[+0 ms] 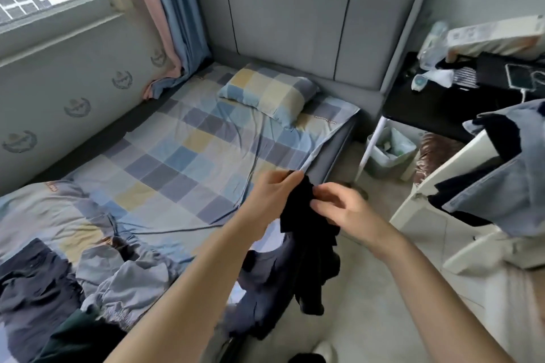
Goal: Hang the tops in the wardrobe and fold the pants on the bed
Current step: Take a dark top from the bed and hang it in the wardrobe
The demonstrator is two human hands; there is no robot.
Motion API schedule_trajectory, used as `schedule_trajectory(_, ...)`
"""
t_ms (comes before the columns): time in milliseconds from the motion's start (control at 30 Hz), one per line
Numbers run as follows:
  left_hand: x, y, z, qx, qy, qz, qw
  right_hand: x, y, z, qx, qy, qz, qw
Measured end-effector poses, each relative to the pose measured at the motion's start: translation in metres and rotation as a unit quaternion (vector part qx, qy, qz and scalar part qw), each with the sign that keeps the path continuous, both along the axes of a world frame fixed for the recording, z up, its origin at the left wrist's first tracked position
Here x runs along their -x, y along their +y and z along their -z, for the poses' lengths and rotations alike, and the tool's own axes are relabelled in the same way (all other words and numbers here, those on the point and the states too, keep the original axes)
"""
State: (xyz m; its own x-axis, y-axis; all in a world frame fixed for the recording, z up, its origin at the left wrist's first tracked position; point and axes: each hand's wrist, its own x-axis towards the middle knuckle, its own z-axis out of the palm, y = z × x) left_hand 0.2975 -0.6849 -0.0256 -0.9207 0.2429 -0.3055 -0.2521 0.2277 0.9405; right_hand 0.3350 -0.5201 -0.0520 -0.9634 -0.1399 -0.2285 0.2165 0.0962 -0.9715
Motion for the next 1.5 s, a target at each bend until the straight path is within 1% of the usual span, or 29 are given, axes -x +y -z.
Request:
schedule_trajectory(33, 0.001, 0.014, 0.001, 0.021, 0.013, 0.013, 1.000, -0.003, 0.005, 0.000, -0.004, 0.012, -0.025, 1.000)
schedule_trajectory(67, 0.003, 0.026, 0.001, 0.044, 0.027, 0.024, 0.998, -0.006, 0.010, -0.001, -0.013, 0.024, -0.027, 0.999)
schedule_trajectory(133, 0.007, 0.051, 0.001, 0.085, 0.051, 0.054, 0.994, -0.011, 0.035, 0.000, -0.070, 0.066, 0.010, 0.995)
schedule_trajectory(200, 0.011, 0.070, 0.000, 0.083, 0.054, 0.082, 0.992, -0.016, 0.064, -0.001, -0.137, 0.096, 0.046, 0.985)
schedule_trajectory(267, 0.013, 0.083, -0.002, 0.069, 0.049, 0.110, 0.990, -0.023, 0.092, -0.003, -0.158, 0.113, 0.086, 0.977)
schedule_trajectory(367, 0.016, 0.096, -0.002, 0.076, 0.067, 0.193, 0.976, -0.033, 0.137, -0.011, -0.174, 0.136, 0.173, 0.960)
schedule_trajectory(433, 0.019, 0.105, -0.002, 0.129, 0.081, 0.266, 0.952, -0.039, 0.163, -0.018, -0.171, 0.141, 0.209, 0.952)
schedule_trajectory(500, 0.026, 0.118, 0.000, 0.221, 0.109, 0.331, 0.911, -0.044, 0.183, -0.023, -0.184, 0.158, 0.233, 0.942)
schedule_trajectory(567, 0.033, 0.135, 0.009, 0.299, 0.164, 0.365, 0.866, -0.049, 0.198, -0.027, -0.207, 0.167, 0.255, 0.930)
schedule_trajectory(600, 0.037, 0.142, 0.014, 0.326, 0.192, 0.360, 0.852, -0.051, 0.204, -0.029, -0.214, 0.166, 0.262, 0.926)
schedule_trajectory(633, 0.041, 0.149, 0.017, 0.340, 0.214, 0.351, 0.846, -0.054, 0.211, -0.030, -0.218, 0.163, 0.267, 0.924)
schedule_trajectory(700, 0.053, 0.165, 0.021, 0.332, 0.231, 0.337, 0.850, -0.061, 0.227, -0.036, -0.244, 0.152, 0.265, 0.920)
schedule_trajectory(767, 0.067, 0.180, 0.019, 0.307, 0.225, 0.342, 0.859, -0.070, 0.246, -0.043, -0.303, 0.145, 0.255, 0.907)
schedule_trajectory(867, 0.084, 0.209, 0.013, 0.241, 0.202, 0.351, 0.882, -0.085, 0.281, -0.053, -0.399, 0.122, 0.267, 0.869)
schedule_trajectory(900, 0.089, 0.218, 0.011, 0.224, 0.207, 0.353, 0.885, -0.088, 0.292, -0.057, -0.431, 0.112, 0.270, 0.854)
schedule_trajectory(967, 0.095, 0.239, 0.007, 0.212, 0.243, 0.362, 0.875, -0.092, 0.309, -0.064, -0.486, 0.096, 0.263, 0.828)
schedule_trajectory(1000, 0.099, 0.253, 0.003, 0.206, 0.262, 0.369, 0.868, -0.092, 0.318, -0.068, -0.498, 0.091, 0.262, 0.822)
schedule_trajectory(1033, 0.101, 0.264, 0.000, 0.198, 0.274, 0.371, 0.865, -0.091, 0.325, -0.072, -0.494, 0.090, 0.265, 0.823)
schedule_trajectory(1133, 0.114, 0.303, -0.013, 0.170, 0.291, 0.375, 0.864, -0.084, 0.351, -0.084, -0.422, 0.091, 0.319, 0.844)
schedule_trajectory(1167, 0.118, 0.314, -0.016, 0.171, 0.288, 0.386, 0.860, -0.082, 0.360, -0.088, -0.411, 0.092, 0.341, 0.840)
schedule_trajectory(1200, 0.123, 0.325, -0.021, 0.179, 0.284, 0.406, 0.850, -0.081, 0.370, -0.092, -0.416, 0.097, 0.365, 0.827)
schedule_trajectory(1233, 0.126, 0.335, -0.025, 0.195, 0.280, 0.438, 0.832, -0.080, 0.382, -0.095, -0.432, 0.101, 0.390, 0.807)
schedule_trajectory(1300, 0.131, 0.355, -0.035, 0.228, 0.270, 0.496, 0.793, -0.084, 0.405, -0.100, -0.478, 0.097, 0.437, 0.756)
schedule_trajectory(1333, 0.131, 0.364, -0.042, 0.224, 0.268, 0.508, 0.787, -0.088, 0.413, -0.099, -0.503, 0.088, 0.448, 0.733)
schedule_trajectory(1367, 0.130, 0.375, -0.049, 0.194, 0.265, 0.516, 0.791, -0.092, 0.421, -0.099, -0.526, 0.075, 0.457, 0.713)
schedule_trajectory(1400, 0.127, 0.389, -0.057, 0.147, 0.262, 0.521, 0.799, -0.096, 0.427, -0.098, -0.545, 0.057, 0.464, 0.696)
schedule_trajectory(1467, 0.112, 0.414, -0.073, 0.059, 0.252, 0.517, 0.816, -0.100, 0.427, -0.097, -0.580, 0.019, 0.451, 0.678)
schedule_trajectory(1500, 0.103, 0.426, -0.082, 0.023, 0.243, 0.513, 0.823, -0.101, 0.422, -0.097, -0.596, 0.015, 0.442, 0.670)
